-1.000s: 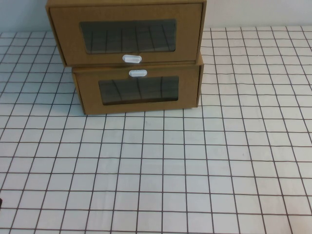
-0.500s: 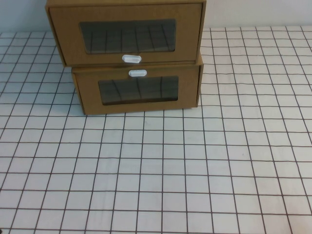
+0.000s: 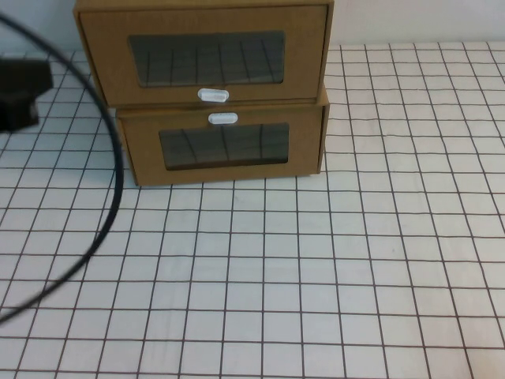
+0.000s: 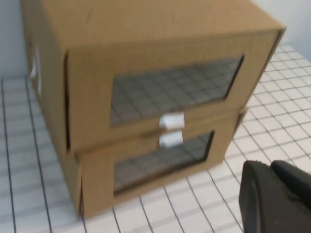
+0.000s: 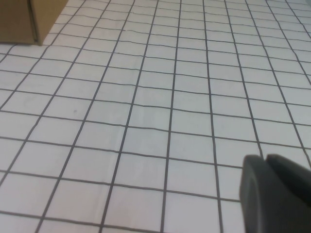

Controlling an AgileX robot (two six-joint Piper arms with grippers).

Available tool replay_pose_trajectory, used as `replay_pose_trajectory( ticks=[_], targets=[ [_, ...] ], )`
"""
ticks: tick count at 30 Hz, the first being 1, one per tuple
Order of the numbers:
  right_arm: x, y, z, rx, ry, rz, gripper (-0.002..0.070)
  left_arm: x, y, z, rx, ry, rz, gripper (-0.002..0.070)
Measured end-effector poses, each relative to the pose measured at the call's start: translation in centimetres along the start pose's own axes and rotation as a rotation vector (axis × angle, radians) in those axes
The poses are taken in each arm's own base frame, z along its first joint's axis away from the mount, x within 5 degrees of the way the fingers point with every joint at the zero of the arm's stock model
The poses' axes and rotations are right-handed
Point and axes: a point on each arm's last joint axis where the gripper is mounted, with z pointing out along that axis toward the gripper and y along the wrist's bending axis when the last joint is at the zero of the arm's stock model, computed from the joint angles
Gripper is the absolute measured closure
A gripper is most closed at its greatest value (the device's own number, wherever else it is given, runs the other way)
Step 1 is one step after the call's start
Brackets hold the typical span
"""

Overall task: Open the shoe box
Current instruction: 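Pull the top drawer of the cardboard box fully open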

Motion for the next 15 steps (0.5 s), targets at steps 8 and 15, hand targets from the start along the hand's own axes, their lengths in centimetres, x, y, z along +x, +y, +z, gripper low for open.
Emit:
replay_pose_trajectory(
  ticks=[8,15],
  targets=[
    [0.0,0.0,0.0,0.0,0.0,0.0,0.0689,-8.0,2.2,7.4,0.039,-0.027,0.123,0.0677],
    [0.0,0.0,0.0,0.0,0.0,0.0,0.069,-11.9,2.2,13.4,0.101,-0.059,0.186,0.0677]
  ],
)
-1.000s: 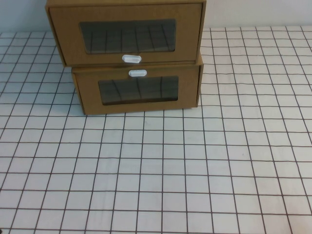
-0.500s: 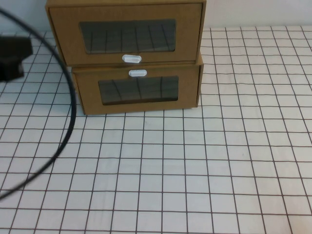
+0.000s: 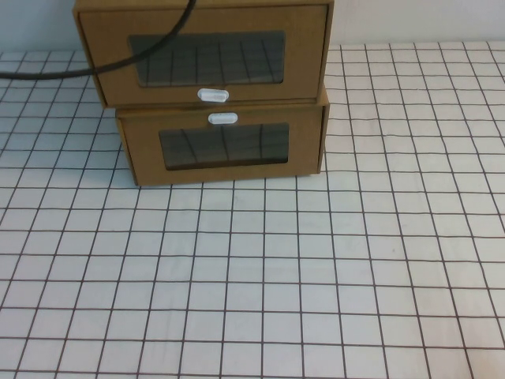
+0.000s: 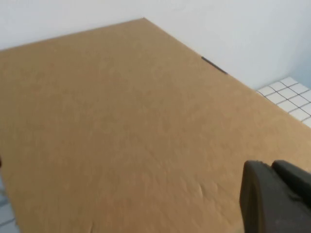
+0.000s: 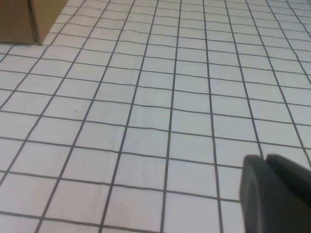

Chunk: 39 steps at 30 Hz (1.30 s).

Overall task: Open the shoe box
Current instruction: 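Pull the top drawer of the cardboard box fully open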

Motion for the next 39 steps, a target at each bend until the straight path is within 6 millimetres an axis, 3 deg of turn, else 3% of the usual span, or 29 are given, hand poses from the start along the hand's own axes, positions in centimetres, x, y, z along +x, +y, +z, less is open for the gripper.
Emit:
replay_pose_trajectory(
  ticks=[9,17,25,31,36,39],
  targets=[
    [0.0,0.0,0.0,0.0,0.0,0.0,0.0689,-0.1,2.7,7.0,0.018,0.0,-0.007,0.0677],
    [-0.5,0.0,0.0,-0.005,-0.062,0.032,0.0689,2.7,4.3,11.3,0.008,0.049,-0.043,0.0677],
    [-2.9,-0.1,-0.5,-0.065,-0.324,0.474,0.0689,4.2,4.6,12.7,0.034,0.107,-0.06,0.0677],
    [-3.5,-0.6,-0.7,-0.049,-0.411,0.576,0.069,4.3,4.5,12.6,0.044,0.116,-0.058,0.0677],
    [-3.8,0.4,-0.9,-0.144,-0.292,0.633,0.0689,4.3,4.4,12.6,0.056,0.123,-0.061,0.0677],
    [-6.3,1.4,-1.8,-0.23,-0.183,0.608,0.0689,4.3,4.3,12.6,0.061,0.128,-0.062,0.0677]
  ],
)
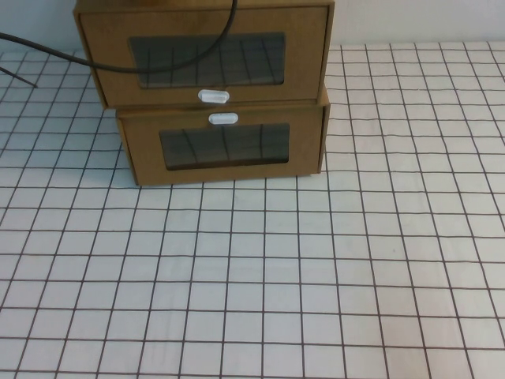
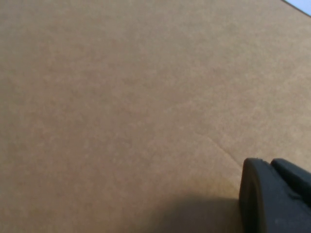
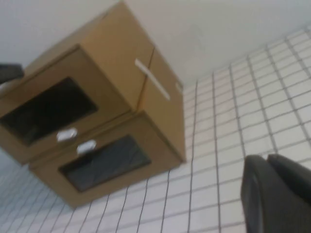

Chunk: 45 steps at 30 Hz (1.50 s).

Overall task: Open the shoe box
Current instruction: 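Pull the top drawer of the cardboard box fully open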

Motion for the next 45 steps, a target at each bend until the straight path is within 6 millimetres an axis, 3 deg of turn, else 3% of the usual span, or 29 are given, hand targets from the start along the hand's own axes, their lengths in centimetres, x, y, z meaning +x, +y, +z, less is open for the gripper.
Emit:
replay_pose_trajectory(
  ticks=[7,14,20,25,30,35,39,42,45],
  targets=[
    [-4.1,4.3,3.0,-0.009,0.408,-0.149,0.0689,0.0,-0.1,-0.1,0.008,0.007,-0.001,0.0677],
    [-7.4,5.9,9.3,-0.04,0.652,-0.289,0.0689,0.0,-0.1,-0.1,0.012,0.012,-0.005,0.0677],
    [-8.4,8.1,14.8,-0.118,0.752,-0.38,0.0689,0.1,-0.2,-0.1,0.018,0.016,-0.009,0.0677],
    [-6.0,12.4,18.5,-0.212,0.844,-0.496,0.0689,0.1,-0.2,-0.1,0.022,0.022,-0.022,0.0677],
    [-1.1,17.5,21.8,-0.262,0.938,-0.715,0.0689,0.1,-0.2,-0.1,0.024,0.025,-0.028,0.0677],
    [3.7,21.8,23.5,-0.273,0.942,-0.992,0.0689,0.1,-0.2,-0.1,0.025,0.025,-0.031,0.0677],
    [6.2,23.3,24.5,-0.251,0.838,-1.251,0.0689,0.1,-0.3,-0.1,0.025,0.024,-0.04,0.0677],
    [7.0,23.8,25.4,-0.261,0.745,-1.352,0.0675,0.2,-0.2,-0.1,0.028,0.027,-0.046,0.0677],
    [7.3,24.1,26.2,-0.287,0.666,-1.414,0.0594,0.3,0.2,-0.3,0.027,0.032,-0.057,0.0677]
  ],
)
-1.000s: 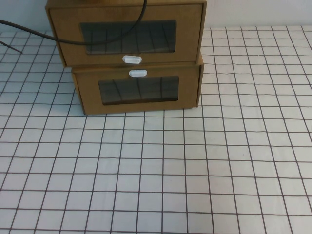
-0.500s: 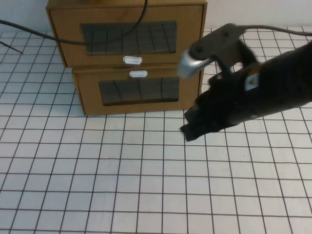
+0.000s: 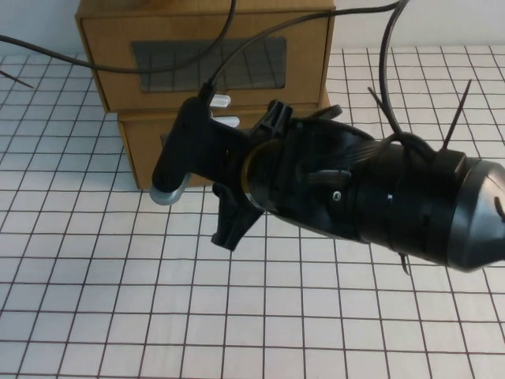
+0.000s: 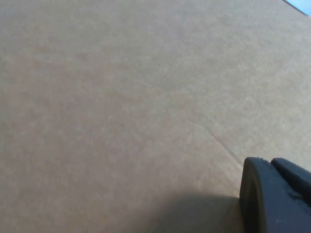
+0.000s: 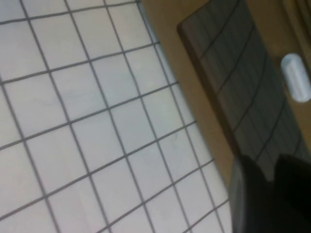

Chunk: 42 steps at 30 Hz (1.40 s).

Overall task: Open the shoe box
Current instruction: 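Pull the top drawer of the cardboard box fully open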

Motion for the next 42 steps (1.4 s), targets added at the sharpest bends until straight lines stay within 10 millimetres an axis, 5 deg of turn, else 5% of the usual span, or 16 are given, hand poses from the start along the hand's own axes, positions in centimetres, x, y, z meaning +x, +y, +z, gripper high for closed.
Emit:
replay_pose_trajectory(
  ticks=[4,7,18,42],
  targets=[
    [-0.5,-0.3,0.8,0.04,-0.072,-0.036,0.0453,0.0,0.2,-0.3,0.003,0.005,-0.013,0.0677],
    [-0.7,-0.7,1.6,0.071,-0.112,-0.046,0.0415,0.0,0.3,-0.3,0.004,0.009,-0.017,0.0677],
    [0.2,-1.6,6.2,0.126,-0.134,-0.128,0.0444,0.1,0.3,-0.5,0.019,0.027,-0.021,0.0677],
    [-1.3,-2.6,9.5,0.202,-0.17,-0.204,0.0462,0.1,0.3,-0.5,0.021,0.027,-0.017,0.0677]
  ],
)
